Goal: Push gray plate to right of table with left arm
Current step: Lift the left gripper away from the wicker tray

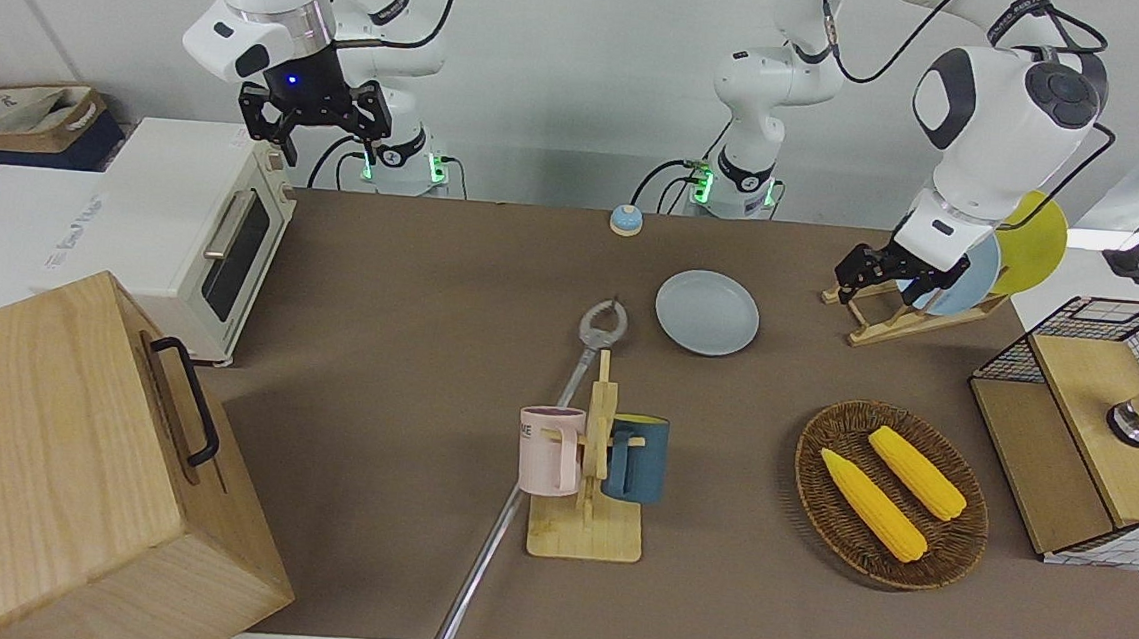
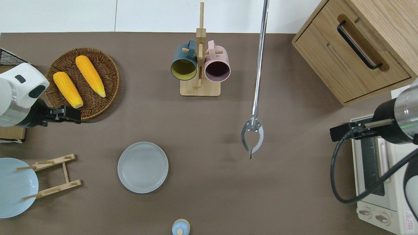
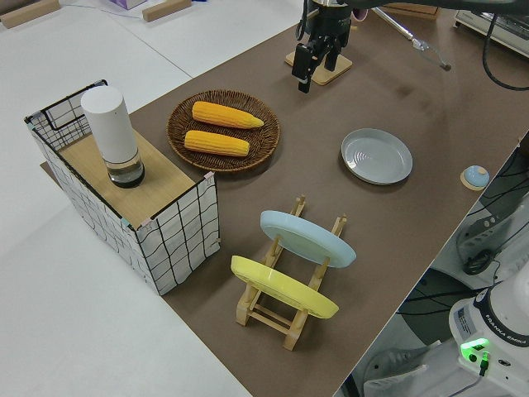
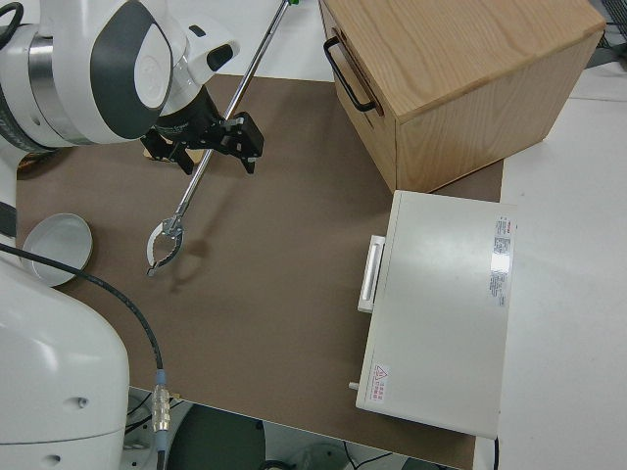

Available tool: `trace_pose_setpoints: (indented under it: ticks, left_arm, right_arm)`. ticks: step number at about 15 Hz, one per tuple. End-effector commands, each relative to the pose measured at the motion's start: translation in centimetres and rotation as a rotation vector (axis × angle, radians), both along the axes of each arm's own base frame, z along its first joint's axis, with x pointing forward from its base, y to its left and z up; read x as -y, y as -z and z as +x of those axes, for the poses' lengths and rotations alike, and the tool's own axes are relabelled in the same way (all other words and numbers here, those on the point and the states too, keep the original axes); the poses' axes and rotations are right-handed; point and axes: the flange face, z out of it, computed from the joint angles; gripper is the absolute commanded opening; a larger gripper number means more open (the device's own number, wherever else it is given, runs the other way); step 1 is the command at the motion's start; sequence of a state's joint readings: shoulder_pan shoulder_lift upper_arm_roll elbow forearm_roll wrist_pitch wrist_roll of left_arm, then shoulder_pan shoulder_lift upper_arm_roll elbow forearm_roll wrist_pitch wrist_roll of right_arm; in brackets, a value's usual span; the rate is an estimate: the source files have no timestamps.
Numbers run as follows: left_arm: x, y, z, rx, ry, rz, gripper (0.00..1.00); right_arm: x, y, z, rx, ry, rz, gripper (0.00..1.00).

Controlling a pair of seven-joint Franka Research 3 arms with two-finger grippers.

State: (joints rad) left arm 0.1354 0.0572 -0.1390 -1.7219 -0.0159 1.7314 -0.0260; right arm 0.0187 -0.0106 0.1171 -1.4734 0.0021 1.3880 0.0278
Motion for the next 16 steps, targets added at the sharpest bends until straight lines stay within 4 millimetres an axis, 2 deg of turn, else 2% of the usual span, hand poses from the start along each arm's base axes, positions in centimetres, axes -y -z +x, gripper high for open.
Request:
trace_pose_setpoints:
  ticks: [1,10,14,16]
  left_arm:
    - [0.0,0.4,-0.7,-0.010,0.011,-0.002,1.00]
    - [0.8,0.5,-1.1,-0.029,0.024,-0.001,1.00]
    - [1.3,2.2,-1.9,-0.063,0.032,-0.002,1.00]
    - [2.2,2.9,-3.2,-0.072,0.044,-0.001,1.00]
  right_arm:
    - [0.2,-0.4,-0.3,-0.003,0.004,0.009,0.983]
    - [0.2,-0.4,-0.3,-0.003,0.004,0.009,0.983]
    - [0.3,-0.4,-0.3,-0.003,0.006,0.009,0.983]
    - [0.3,-0.4,-0.3,-0.003,0.006,0.009,0.983]
